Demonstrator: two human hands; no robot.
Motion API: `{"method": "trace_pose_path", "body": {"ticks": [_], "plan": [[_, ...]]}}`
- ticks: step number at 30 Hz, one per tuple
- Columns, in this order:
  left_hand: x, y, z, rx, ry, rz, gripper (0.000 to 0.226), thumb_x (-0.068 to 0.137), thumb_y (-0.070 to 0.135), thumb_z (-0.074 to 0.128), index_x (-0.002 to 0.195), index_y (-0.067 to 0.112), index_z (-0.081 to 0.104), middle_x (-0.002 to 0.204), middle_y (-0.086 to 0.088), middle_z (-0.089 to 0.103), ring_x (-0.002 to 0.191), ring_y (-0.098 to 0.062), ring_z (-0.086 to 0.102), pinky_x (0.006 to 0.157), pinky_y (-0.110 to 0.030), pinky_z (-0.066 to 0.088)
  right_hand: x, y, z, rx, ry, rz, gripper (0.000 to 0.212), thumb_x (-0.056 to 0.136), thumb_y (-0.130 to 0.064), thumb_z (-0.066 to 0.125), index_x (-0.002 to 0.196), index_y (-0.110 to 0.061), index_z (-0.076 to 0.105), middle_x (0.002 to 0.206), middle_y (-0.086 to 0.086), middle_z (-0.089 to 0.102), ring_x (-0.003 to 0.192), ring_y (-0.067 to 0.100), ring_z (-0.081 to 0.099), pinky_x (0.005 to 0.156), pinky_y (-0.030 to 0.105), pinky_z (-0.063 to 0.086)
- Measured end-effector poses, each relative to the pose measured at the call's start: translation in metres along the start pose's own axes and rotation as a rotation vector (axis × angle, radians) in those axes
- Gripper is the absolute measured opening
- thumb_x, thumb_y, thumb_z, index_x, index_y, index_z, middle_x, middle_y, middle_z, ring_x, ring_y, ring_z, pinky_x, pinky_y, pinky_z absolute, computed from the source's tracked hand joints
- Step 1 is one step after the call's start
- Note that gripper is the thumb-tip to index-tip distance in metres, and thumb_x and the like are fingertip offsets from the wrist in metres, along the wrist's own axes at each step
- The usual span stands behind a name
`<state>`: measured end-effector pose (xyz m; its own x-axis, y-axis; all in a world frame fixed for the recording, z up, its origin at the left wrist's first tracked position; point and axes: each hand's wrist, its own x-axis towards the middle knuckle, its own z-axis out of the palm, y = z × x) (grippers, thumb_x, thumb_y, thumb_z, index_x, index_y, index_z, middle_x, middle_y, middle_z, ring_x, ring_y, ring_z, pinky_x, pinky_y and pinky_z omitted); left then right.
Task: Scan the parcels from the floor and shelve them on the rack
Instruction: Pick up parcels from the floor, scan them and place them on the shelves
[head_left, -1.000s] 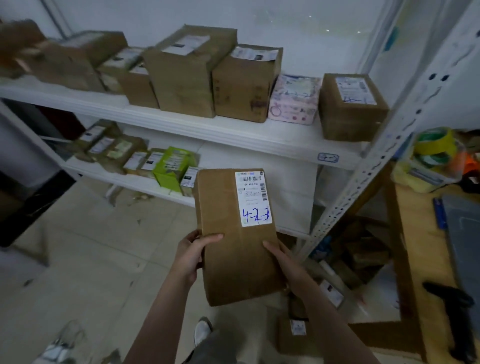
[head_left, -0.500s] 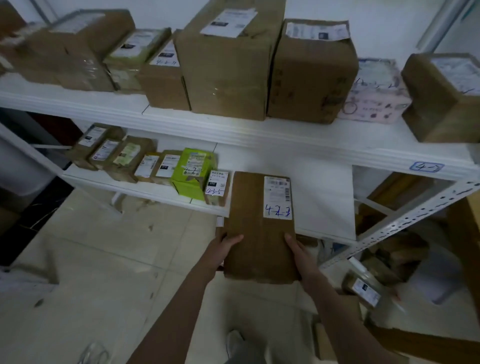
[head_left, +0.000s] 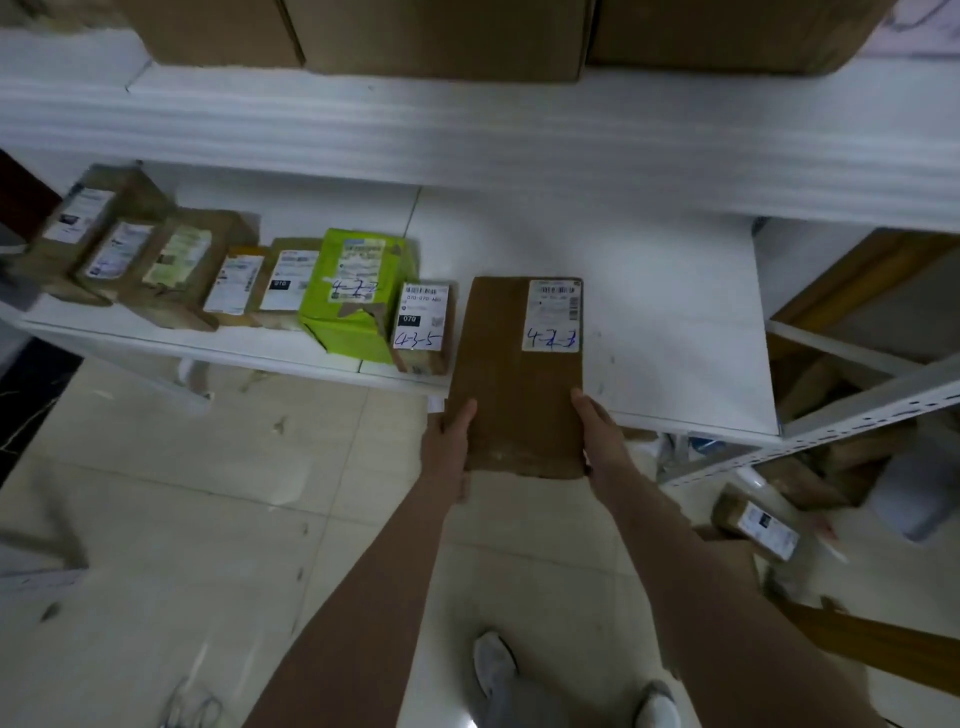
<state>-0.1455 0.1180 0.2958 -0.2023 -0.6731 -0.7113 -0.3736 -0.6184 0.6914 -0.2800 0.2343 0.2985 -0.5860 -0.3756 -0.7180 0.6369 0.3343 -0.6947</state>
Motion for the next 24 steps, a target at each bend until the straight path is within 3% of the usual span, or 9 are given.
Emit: {"method": "trace_pose_path", "body": {"ticks": [2, 4, 8, 12, 15, 18, 20, 21, 24], "plan": [[0.023, 0.000, 0.004, -0.002, 0.013, 0.040, 0.041, 0.089, 0.047, 0.071, 0.117, 0.017, 0.063, 0.114, -0.007, 0.066, 0.109, -0.030, 0.065, 0.098, -0.050, 0.054, 0.015, 0.007, 0.003, -0.010, -0.007, 0.002, 0.056, 0.094, -0.049, 0.059, 0.145, -0.028, 0.045, 0.123, -0.001, 0.059, 0.091, 0.012, 0.059, 0.069, 0.032, 0.049], [0.040, -0.002, 0.010, 0.035, 0.041, 0.097, 0.037, 0.090, 0.045, 0.070, 0.113, 0.017, 0.063, 0.111, -0.006, 0.067, 0.108, -0.030, 0.065, 0.098, -0.048, 0.054, 0.026, 0.018, 0.008, -0.026, -0.017, 0.011, 0.064, 0.092, -0.048, 0.063, 0.149, -0.034, 0.039, 0.133, -0.002, 0.056, 0.103, 0.019, 0.059, 0.078, 0.039, 0.051], [0.068, -0.013, 0.020, 0.146, 0.127, 0.107, 0.062, 0.091, 0.043, 0.069, 0.136, 0.006, 0.050, 0.130, -0.015, 0.061, 0.120, -0.035, 0.058, 0.103, -0.049, 0.047, 0.044, 0.043, 0.028, 0.021, 0.023, -0.006, 0.063, 0.092, -0.032, 0.066, 0.149, -0.035, 0.037, 0.132, -0.004, 0.055, 0.111, 0.021, 0.057, 0.097, 0.054, 0.051], [0.093, -0.024, 0.021, 0.198, 0.123, 0.082, 0.069, 0.089, 0.049, 0.061, 0.140, 0.007, 0.042, 0.135, -0.017, 0.059, 0.122, -0.038, 0.057, 0.103, -0.053, 0.046, 0.061, 0.058, 0.043, -0.031, 0.099, -0.132, 0.061, 0.093, -0.023, 0.065, 0.150, -0.023, 0.042, 0.138, 0.006, 0.059, 0.120, 0.022, 0.060, 0.105, 0.045, 0.049], [0.100, -0.027, 0.021, 0.142, 0.109, 0.071, 0.090, 0.075, 0.063, 0.051, 0.145, 0.008, 0.040, 0.139, -0.016, 0.057, 0.124, -0.038, 0.056, 0.104, -0.055, 0.046, 0.060, 0.065, 0.044, -0.030, 0.245, -0.194, 0.049, 0.098, -0.029, 0.059, 0.143, -0.013, 0.049, 0.134, 0.006, 0.059, 0.122, 0.020, 0.057, 0.103, 0.035, 0.047], [0.093, -0.035, 0.011, 0.122, 0.112, 0.091, 0.070, 0.101, 0.047, 0.048, 0.154, 0.006, 0.029, 0.149, -0.015, 0.046, 0.132, -0.033, 0.050, 0.110, -0.044, 0.041, 0.057, 0.089, 0.038, 0.015, 0.432, -0.123, 0.040, 0.100, -0.036, 0.047, 0.128, -0.010, 0.056, 0.116, 0.006, 0.061, 0.106, 0.025, 0.058, 0.097, 0.041, 0.045], [0.097, -0.053, -0.004, 0.226, 0.125, 0.083, 0.053, 0.106, 0.030, 0.045, 0.152, 0.005, 0.033, 0.139, -0.015, 0.048, 0.121, -0.031, 0.055, 0.099, -0.039, 0.048, 0.063, 0.112, 0.033, -0.013, 0.491, -0.047, 0.037, 0.099, -0.038, 0.042, 0.116, -0.008, 0.056, 0.102, 0.006, 0.059, 0.097, 0.025, 0.056, 0.098, 0.048, 0.046], [0.104, -0.065, -0.013, 0.213, 0.146, 0.056, 0.051, 0.107, 0.031, 0.044, 0.151, 0.005, 0.036, 0.133, -0.015, 0.050, 0.116, -0.031, 0.057, 0.095, -0.039, 0.050, 0.067, 0.121, 0.032, -0.070, 0.491, -0.008, 0.033, 0.100, -0.036, 0.041, 0.110, -0.008, 0.054, 0.100, 0.008, 0.059, 0.096, 0.026, 0.057, 0.097, 0.049, 0.047], [0.118, -0.095, -0.045, 0.170, 0.224, -0.091, 0.056, 0.106, 0.045, 0.038, 0.143, 0.003, 0.046, 0.138, -0.022, 0.052, 0.125, -0.038, 0.055, 0.105, -0.047, 0.047, 0.080, 0.142, 0.034, -0.319, 0.423, 0.058, 0.035, 0.105, -0.029, 0.040, 0.117, 0.000, 0.054, 0.108, 0.012, 0.058, 0.106, 0.032, 0.058, 0.091, 0.039, 0.044]]}}
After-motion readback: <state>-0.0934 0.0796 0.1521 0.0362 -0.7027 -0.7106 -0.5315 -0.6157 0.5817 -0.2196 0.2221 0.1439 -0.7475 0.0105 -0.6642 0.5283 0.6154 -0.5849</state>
